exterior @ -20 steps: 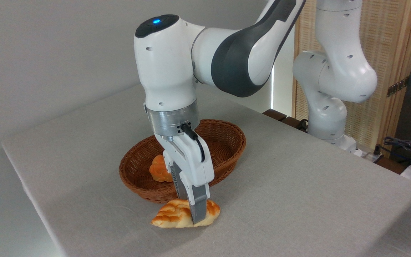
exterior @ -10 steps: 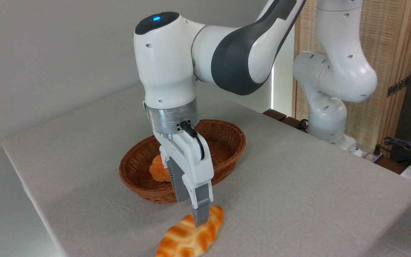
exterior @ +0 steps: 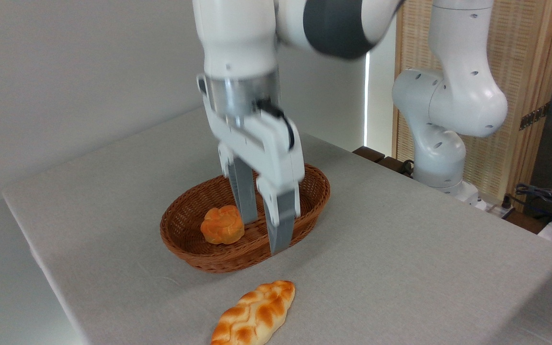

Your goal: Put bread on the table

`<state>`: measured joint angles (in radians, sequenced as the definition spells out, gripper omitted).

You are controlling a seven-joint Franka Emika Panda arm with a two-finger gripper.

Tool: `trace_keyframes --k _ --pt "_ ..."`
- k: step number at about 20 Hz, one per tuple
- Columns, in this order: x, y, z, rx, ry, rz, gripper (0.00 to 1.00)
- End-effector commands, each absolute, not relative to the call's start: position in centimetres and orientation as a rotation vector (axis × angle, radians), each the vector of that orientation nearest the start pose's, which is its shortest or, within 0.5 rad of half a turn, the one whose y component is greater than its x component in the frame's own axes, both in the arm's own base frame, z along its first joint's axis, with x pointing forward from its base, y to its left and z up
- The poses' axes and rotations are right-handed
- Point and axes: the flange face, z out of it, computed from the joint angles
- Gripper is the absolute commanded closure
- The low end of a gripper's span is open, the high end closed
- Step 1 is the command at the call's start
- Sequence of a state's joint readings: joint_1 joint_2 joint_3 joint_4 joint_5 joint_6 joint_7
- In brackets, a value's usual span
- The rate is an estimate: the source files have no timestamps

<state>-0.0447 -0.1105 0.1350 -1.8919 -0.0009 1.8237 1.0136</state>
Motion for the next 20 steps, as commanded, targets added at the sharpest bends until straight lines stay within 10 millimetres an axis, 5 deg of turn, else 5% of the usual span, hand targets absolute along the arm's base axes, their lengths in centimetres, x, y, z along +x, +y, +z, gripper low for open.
trace_keyframes --k 1,6,12,20 --pt "52.5 2.7 61.4 -2.943 1.262 -0.073 0.0" --pt "52.8 -0.3 63.4 -2.993 1.195 -0.102 0.0" --pt "53.5 0.2 63.5 -2.993 1.197 -0.084 0.0" --pt "54.4 -1.8 63.5 -2.915 1.262 0.009 0.0"
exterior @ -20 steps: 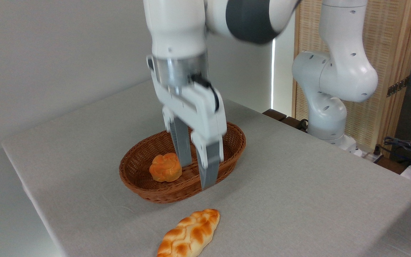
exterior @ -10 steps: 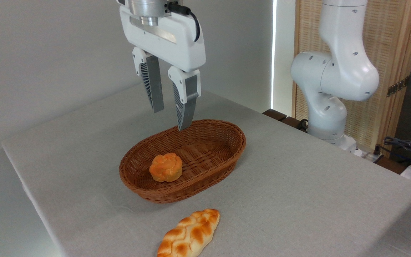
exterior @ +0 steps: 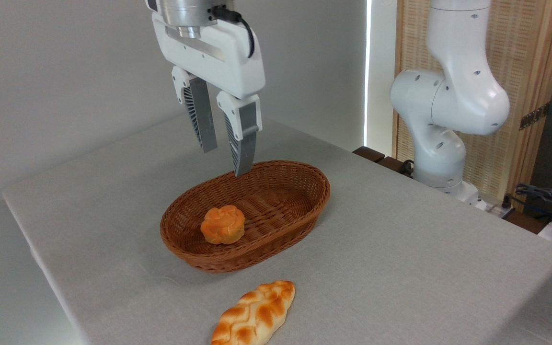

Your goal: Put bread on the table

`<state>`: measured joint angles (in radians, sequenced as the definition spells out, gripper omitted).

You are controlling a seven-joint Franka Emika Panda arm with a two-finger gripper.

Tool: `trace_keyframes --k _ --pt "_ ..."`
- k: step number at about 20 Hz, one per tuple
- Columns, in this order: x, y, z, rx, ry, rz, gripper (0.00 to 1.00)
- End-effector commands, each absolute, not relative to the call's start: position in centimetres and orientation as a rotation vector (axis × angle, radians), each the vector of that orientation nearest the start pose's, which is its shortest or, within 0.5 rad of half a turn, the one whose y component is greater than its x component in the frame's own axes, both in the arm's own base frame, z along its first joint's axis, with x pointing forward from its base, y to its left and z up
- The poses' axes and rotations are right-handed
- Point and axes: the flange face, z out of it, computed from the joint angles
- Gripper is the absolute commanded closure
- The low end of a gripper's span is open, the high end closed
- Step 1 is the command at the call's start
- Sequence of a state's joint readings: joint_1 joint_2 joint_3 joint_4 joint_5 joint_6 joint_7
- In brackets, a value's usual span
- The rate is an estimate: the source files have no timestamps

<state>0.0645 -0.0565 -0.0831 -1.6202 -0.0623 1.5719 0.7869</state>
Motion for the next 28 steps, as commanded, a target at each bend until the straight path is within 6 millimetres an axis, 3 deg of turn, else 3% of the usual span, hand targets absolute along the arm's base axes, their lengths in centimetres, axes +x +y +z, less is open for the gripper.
trace_keyframes --k 1,19,22,24,28 --pt "54.4 -1.8 63.5 -2.907 1.277 0.01 0.0" --pt "54.7 -3.1 62.8 -2.873 1.268 0.001 0.0" --pt "54.7 -2.7 62.8 -2.865 1.278 0.005 0.0" --pt "54.7 -1.3 62.9 -2.876 1.246 0.004 0.0" --pt "54.7 -1.3 62.9 -2.878 1.242 0.004 0.0"
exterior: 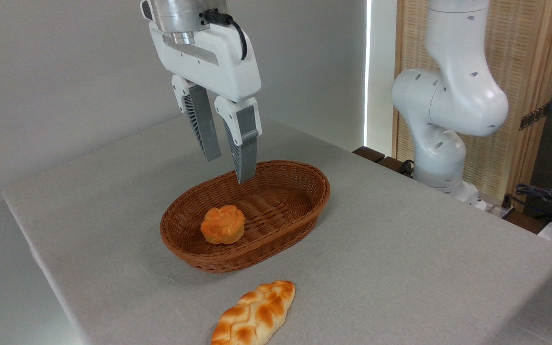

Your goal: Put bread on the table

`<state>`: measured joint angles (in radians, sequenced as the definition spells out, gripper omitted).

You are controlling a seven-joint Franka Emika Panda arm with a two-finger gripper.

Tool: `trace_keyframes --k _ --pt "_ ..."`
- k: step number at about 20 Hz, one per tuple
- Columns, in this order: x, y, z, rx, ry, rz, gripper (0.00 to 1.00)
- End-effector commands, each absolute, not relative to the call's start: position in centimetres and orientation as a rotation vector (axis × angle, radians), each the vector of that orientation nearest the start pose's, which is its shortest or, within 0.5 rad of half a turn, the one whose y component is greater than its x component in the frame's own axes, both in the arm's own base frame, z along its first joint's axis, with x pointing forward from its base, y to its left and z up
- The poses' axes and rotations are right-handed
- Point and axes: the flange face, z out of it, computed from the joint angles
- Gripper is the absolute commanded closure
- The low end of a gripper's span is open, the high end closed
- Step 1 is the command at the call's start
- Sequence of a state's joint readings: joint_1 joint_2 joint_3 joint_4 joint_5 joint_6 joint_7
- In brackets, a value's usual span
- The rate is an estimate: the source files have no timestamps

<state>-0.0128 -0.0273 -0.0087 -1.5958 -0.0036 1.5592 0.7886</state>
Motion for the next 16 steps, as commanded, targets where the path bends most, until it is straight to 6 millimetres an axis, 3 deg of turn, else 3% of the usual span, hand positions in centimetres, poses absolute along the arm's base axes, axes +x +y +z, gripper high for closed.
trace_keyframes --k 1,16 --pt "54.74 -1.25 62.9 -2.88 1.237 0.004 0.0" --pt "55.06 -1.06 63.27 -2.978 1.177 -0.092 0.0"
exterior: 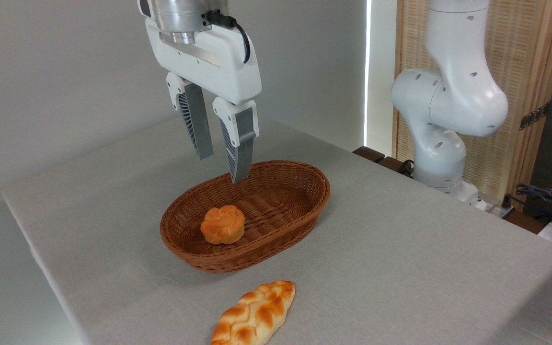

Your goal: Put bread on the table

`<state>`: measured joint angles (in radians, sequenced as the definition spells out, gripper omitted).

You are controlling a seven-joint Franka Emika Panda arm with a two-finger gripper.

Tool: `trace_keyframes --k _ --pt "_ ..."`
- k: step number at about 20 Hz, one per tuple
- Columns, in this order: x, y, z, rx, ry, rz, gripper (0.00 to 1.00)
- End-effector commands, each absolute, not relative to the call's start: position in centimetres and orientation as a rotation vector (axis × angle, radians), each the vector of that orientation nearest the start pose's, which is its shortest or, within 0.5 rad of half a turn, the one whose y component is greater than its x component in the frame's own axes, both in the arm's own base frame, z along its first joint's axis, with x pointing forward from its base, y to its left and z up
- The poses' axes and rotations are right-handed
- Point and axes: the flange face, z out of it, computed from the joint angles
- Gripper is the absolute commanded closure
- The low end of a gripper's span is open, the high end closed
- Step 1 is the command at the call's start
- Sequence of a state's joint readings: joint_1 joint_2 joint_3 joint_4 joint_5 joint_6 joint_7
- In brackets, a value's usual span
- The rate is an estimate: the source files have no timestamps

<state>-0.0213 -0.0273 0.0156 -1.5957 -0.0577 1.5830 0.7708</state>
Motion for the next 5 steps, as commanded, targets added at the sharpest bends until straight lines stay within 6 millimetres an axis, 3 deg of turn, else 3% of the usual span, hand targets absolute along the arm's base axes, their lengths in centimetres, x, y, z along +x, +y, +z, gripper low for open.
trace_keyframes --k 1,5 --pt "55.06 -1.06 63.27 -2.978 1.177 -0.092 0.0" --pt "55.04 -1.01 63.25 -2.97 1.187 -0.087 0.0"
